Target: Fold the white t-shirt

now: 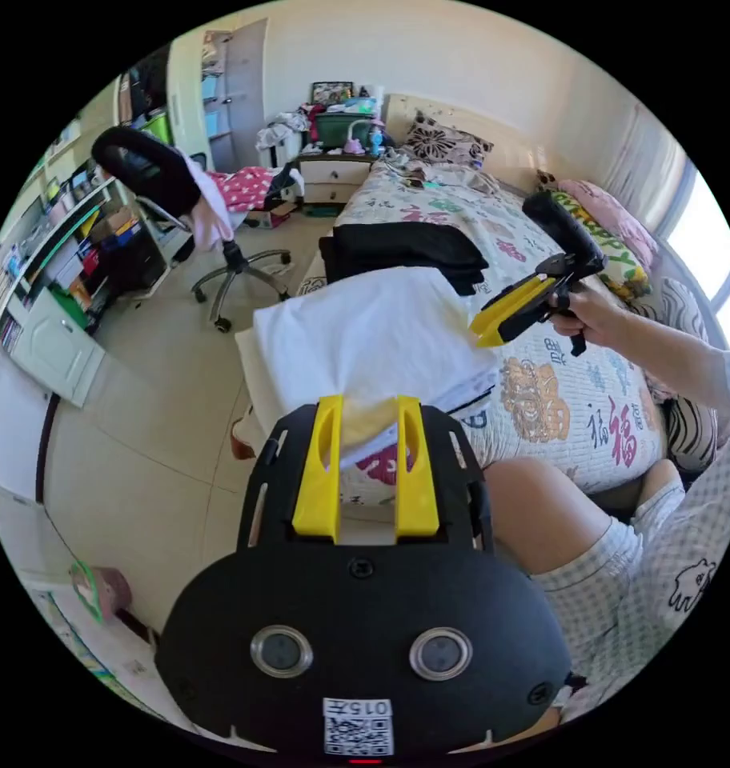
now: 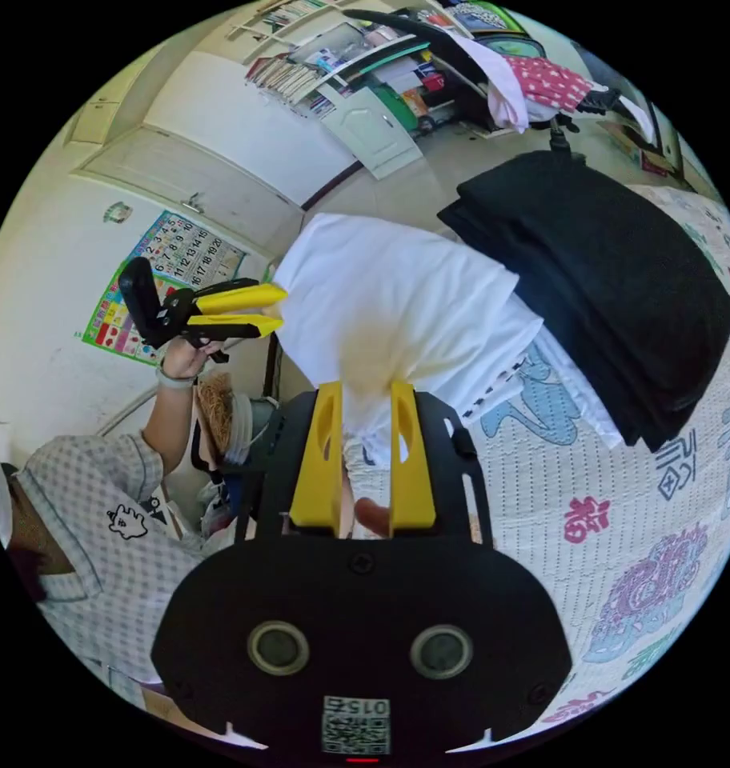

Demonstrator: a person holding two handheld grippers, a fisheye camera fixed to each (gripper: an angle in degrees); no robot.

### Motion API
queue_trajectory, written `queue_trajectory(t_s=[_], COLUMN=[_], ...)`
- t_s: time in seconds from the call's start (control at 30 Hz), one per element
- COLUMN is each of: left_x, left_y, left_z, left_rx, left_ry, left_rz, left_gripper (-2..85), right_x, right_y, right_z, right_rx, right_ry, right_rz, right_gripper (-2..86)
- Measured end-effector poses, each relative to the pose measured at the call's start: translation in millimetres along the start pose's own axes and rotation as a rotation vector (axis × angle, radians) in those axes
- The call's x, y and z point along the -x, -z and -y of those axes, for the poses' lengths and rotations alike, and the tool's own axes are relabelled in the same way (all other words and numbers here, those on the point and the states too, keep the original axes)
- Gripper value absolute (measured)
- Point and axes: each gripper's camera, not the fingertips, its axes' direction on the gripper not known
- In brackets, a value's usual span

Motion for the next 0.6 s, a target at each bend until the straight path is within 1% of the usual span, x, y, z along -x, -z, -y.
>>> queue_trajectory(t_s=[0.03, 0.07, 0.17, 0.23, 0.27, 0.33, 0.4, 0.47, 0.53, 0.6], left_x=[-1.2, -4.3, -13.8, -19.8, -26.0, -40.7, -72.3, -102.9, -135.6, -179.3], left_y=[1.7, 4.2, 16.0, 32.7, 48.7, 77.1, 118.6, 149.0, 173.6, 192.1], left_z=[-1.9, -4.1, -3.9, -5.7, -7.6, -10.0, -10.6, -9.5, -8.0, -4.5], left_rx=[-0.004, -0.012, 0.0, -0.041, -0.089, -0.178, -0.294, -0.366, -0.418, -0.463], left_ry=[0.01, 0.019, -0.004, -0.003, -0.006, -0.033, -0.111, -0.191, -0.27, -0.357], left_rz=[0.003, 0.008, -0.035, -0.081, -0.126, -0.202, -0.27, -0.301, -0.314, -0.39], left_gripper=[9.1, 8.2, 2.5, 0.7, 0.1, -0.3, -0.5, -0.6, -0.6, -0.6], right_x=[6.0, 8.7, 22.9, 37.5, 41.8, 62.0, 82.7, 108.9, 147.7, 175.0], right_y=[-3.5, -3.3, 12.8, 44.5, 54.5, 95.4, 127.3, 159.2, 200.4, 228.1], right_z=[1.9, 2.3, -4.3, -23.4, -30.1, -61.9, -92.1, -127.1, -178.4, -218.0], right_rx=[-0.001, -0.007, -0.058, -0.177, -0.212, -0.345, -0.428, -0.503, -0.591, -0.66], right_ry=[-0.013, -0.019, -0.051, -0.058, -0.057, -0.034, 0.0, 0.048, 0.112, 0.139], right_rz=[-0.007, 0.0, 0.058, 0.144, 0.167, 0.233, 0.256, 0.247, 0.206, 0.168], right_gripper=[4.2, 3.6, 1.7, 1.0, 0.9, 0.6, 0.5, 0.5, 0.5, 0.5])
